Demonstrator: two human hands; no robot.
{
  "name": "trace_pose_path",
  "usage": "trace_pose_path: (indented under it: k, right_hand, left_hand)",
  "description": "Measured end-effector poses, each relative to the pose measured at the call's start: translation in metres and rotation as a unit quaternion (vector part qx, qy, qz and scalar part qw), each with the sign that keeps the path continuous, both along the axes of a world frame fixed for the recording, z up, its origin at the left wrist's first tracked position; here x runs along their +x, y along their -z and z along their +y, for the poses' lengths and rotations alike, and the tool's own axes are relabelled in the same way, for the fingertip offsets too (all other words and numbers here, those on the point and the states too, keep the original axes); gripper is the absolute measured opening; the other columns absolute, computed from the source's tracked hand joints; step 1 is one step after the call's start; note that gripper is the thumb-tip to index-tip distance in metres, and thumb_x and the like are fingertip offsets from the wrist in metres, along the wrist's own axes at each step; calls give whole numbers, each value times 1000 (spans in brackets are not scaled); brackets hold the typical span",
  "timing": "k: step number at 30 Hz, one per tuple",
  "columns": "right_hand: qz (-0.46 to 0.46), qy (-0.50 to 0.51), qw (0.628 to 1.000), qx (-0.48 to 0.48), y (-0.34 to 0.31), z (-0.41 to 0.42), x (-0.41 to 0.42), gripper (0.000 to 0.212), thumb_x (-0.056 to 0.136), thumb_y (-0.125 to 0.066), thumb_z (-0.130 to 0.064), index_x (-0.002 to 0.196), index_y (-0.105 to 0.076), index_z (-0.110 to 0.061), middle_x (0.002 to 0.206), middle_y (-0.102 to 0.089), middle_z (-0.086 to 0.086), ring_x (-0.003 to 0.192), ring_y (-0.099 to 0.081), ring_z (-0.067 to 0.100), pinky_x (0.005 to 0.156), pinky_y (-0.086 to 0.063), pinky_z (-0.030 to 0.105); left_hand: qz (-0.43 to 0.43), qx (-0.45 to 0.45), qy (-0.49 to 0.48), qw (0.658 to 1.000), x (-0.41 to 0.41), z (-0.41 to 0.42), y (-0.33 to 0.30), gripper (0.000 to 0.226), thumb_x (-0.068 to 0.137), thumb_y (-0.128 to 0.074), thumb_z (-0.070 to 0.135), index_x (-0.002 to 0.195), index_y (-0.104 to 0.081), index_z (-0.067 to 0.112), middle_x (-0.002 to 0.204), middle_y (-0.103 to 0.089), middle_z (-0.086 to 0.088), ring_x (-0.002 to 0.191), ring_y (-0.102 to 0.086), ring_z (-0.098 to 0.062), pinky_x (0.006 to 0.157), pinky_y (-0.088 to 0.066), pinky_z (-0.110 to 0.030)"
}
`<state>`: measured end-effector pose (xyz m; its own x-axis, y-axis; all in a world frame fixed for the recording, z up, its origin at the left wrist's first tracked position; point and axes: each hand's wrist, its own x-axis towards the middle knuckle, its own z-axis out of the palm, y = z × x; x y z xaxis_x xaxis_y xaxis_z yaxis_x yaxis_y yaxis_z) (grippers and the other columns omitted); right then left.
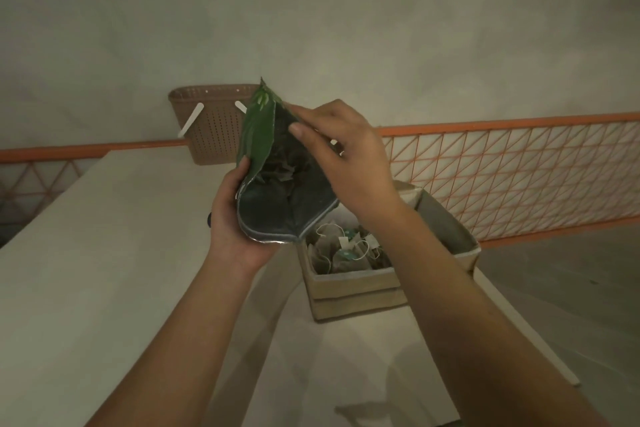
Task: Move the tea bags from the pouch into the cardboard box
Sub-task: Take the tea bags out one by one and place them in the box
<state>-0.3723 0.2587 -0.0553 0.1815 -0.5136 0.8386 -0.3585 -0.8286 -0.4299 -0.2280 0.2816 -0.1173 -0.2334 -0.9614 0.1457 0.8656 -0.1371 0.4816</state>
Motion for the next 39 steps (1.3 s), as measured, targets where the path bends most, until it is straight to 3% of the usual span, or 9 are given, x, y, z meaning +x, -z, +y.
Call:
trace_pose_path:
  k: [7,9,12,18,28,32,35,37,39]
  right_hand:
    - [-81,-35,995,-52,15,3,34,29,95,-60,-14,122,-67,-6,102,-68,6,96,-62,22,80,-53,43]
    - [-88,-38,991,-88,12,9,38,29,95,-60,-11,122,-67,-4,105,-68,8,97,-62,25,82,-52,42]
    - [-80,-32,987,-139,12,15,43,28,94,-62,-6,122,-66,-5,108,-69,9,97,-62,26,85,-51,37]
    - [-63,-38,997,-16,25,0,48,31,96,-59,-17,126,-66,-12,111,-68,3,102,-63,18,86,-54,40]
    - [-68,-56,995,-37,20,14,36,32,97,-56,-10,129,-61,-6,113,-67,7,104,-62,13,91,-52,26]
    - [-83,-31,995,36,30,12,33,33,98,-56,-14,130,-62,-10,110,-66,1,102,-57,-3,87,-46,13]
    - [-83,-34,994,56,37,15,27,34,98,-57,-16,132,-57,-11,122,-60,0,110,-57,2,90,-53,24]
    - [-109,-68,988,89,42,22,24,29,95,-60,-15,122,-51,-13,132,-53,-1,115,-59,11,86,-57,35]
    - [-84,-23,994,70,49,25,22,21,89,-66,-13,106,-54,-11,136,-48,3,121,-50,0,87,-52,21]
  left_hand:
    - [6,-7,-4,1000,18,1,-10,61,100,-45,58,133,-64,10,130,-65,-17,114,-67,-34,92,-57,-46]
    - [21,-16,-4,1000,21,2,-14,61,101,-46,56,141,-55,11,131,-63,-17,115,-66,-34,91,-56,-44]
    - [31,-25,1,999,22,1,-14,53,103,-45,49,138,-54,9,124,-65,-17,111,-67,-33,91,-57,-42]
    - [-12,-16,-19,1000,25,-10,2,54,104,-38,51,138,-58,14,133,-63,-13,121,-62,-32,99,-51,-45]
    - [-12,-31,-27,999,28,-6,-2,51,103,-42,47,136,-60,12,136,-61,-13,123,-59,-32,105,-49,-45]
    - [-24,-10,-15,1000,21,-5,3,52,100,-46,48,136,-61,13,140,-57,-14,128,-54,-35,106,-46,-48]
    - [-18,19,-21,999,18,-5,7,55,99,-49,47,141,-58,13,153,-48,-14,137,-47,-36,112,-41,-49]
    - [-15,30,-32,999,18,-4,7,59,97,-51,48,144,-55,13,151,-51,-15,132,-53,-36,108,-45,-49]
    - [-14,31,-44,998,18,-2,4,63,94,-53,48,147,-52,13,145,-55,-16,120,-60,-35,102,-50,-48]
